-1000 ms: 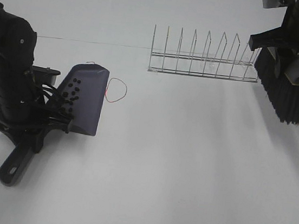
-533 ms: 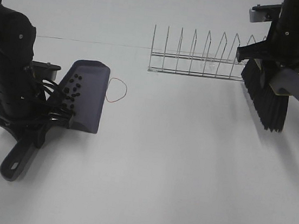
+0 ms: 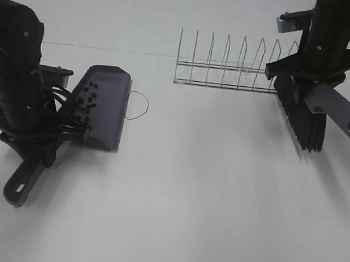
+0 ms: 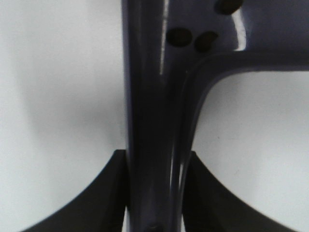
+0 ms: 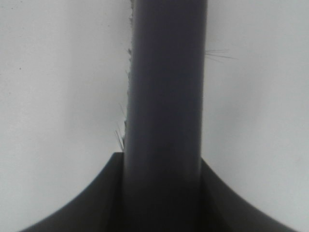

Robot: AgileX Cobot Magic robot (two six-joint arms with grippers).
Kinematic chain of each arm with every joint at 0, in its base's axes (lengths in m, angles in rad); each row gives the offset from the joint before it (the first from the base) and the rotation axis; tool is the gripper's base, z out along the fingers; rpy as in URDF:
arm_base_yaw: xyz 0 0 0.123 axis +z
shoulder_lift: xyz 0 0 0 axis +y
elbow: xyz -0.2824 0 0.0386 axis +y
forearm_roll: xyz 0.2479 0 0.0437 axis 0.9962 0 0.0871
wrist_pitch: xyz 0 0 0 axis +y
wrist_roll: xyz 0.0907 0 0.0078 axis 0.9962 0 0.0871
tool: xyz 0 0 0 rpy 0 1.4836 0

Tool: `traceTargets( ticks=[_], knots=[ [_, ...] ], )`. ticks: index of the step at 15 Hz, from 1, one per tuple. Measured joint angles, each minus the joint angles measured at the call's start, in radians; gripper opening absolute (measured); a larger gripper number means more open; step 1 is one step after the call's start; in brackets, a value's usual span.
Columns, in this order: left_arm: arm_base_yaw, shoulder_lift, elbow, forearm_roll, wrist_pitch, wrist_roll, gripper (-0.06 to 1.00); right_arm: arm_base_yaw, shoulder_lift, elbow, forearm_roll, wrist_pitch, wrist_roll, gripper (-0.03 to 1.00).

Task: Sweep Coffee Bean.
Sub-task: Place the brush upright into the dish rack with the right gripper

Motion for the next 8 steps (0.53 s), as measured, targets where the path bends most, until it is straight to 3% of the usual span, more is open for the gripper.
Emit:
traceTargets(
  ticks=[8],
  knots=[
    [0.0,0.0,0.0,0.002,0.011,0.003,0.27,0.0,0.007,0.0,-0.075,-0.158,0.051,0.29]
  ],
)
